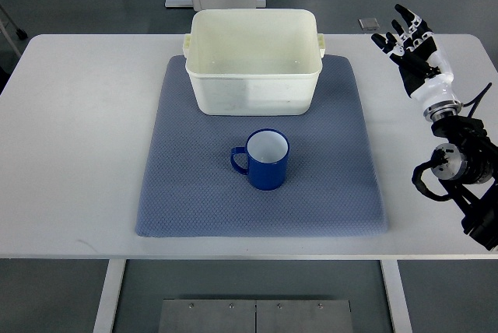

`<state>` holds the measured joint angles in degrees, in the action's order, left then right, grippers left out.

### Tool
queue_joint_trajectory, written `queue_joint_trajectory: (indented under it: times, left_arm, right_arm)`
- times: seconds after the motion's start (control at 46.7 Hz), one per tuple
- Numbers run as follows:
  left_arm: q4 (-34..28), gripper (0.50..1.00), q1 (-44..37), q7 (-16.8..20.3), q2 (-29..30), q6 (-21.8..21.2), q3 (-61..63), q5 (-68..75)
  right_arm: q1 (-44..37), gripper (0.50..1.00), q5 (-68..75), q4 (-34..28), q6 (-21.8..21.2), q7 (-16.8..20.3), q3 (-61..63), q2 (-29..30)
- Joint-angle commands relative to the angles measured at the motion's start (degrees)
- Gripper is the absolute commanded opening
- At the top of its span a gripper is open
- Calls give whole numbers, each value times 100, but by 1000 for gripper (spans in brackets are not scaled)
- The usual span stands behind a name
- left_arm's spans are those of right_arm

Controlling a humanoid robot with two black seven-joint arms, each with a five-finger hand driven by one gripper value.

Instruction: Place cup in box with right hand

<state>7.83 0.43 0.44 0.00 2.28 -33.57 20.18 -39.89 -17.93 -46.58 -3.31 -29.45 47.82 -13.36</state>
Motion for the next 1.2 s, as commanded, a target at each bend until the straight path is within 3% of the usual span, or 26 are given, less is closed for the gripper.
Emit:
queue_joint_trajectory:
  times: [0.0, 1.177]
  left_arm:
    - [-1, 1000, -8, 0, 0, 0, 0, -5]
    - [-1, 1000, -8, 0, 0, 0, 0, -5]
  right_arm:
    - [8, 1000, 0, 0, 5, -9, -27, 1]
    - [8, 1000, 0, 8, 6, -53, -44, -8]
